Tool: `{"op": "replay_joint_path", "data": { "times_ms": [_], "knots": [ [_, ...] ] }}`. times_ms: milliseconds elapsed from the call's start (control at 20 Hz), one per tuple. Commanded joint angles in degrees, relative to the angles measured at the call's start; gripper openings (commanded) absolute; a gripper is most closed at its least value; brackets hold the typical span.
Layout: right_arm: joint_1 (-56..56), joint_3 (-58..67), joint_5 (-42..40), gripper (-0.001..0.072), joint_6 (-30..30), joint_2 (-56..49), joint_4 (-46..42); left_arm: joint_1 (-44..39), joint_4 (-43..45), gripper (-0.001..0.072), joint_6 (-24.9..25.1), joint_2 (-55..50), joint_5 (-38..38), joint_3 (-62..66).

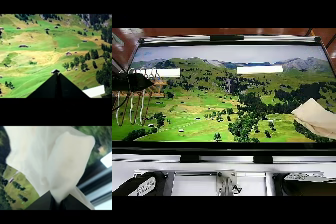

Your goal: Fold the shirts.

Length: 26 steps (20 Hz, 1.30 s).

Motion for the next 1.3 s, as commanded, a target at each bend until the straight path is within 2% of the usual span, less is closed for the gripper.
{"op": "replay_joint_path", "data": {
  "times_ms": [0, 150, 350, 700, 950, 1000, 1050, 1100, 1150, 1250],
  "knots": [
    [-5.5, -15.2, -2.2, 0.0074, 2.1, 3.8, -2.8, 0.0, 0.0, 0.0034, 0.0, 0.0, -0.5, 0.0],
    [-7.6, -29.7, -6.8, 0.0075, 2.1, 9.0, -3.9, 0.0, 0.0, 0.0035, 0.0, 0.0, 0.1, 0.0],
    [-7.8, -41.9, -9.9, 0.0075, 2.1, 15.6, -4.2, 0.0, 0.0, 0.0035, 0.0, 0.0, 0.1, 0.0],
    [-7.8, -49.2, -15.0, 0.0075, 3.3, 21.2, -15.3, 0.0, 0.0, 0.0035, 0.0, 0.0, 0.1, 0.0],
    [-7.7, -52.3, -20.5, 0.0089, 4.3, 21.4, -15.0, 0.0, 0.0, 0.0035, 0.0, 0.0, 0.1, 0.0],
    [-7.7, -52.2, -20.4, 0.0214, 4.3, 21.5, -15.0, 0.0, 0.0, 0.0035, 0.0, 0.0, 0.1, 0.0],
    [-7.7, -52.1, -19.5, 0.0474, 3.3, 21.8, -15.2, 0.0, 0.0, 0.0035, 0.0, 0.0, 0.1, 0.0],
    [-7.7, -51.4, -17.5, 0.0577, 0.8, 22.3, -15.7, 0.0, 0.0, 0.0035, 0.0, 0.0, 0.1, 0.0],
    [-7.7, -49.9, -15.7, 0.0576, -0.1, 23.0, -17.0, 0.0, 0.0, 0.0035, 0.0, 0.0, 0.1, 0.0],
    [-7.7, -45.3, -14.0, 0.0575, 2.7, 25.1, -17.9, 0.0, 0.0, 0.0035, 0.0, 0.0, 0.1, 0.0]
  ]
}}
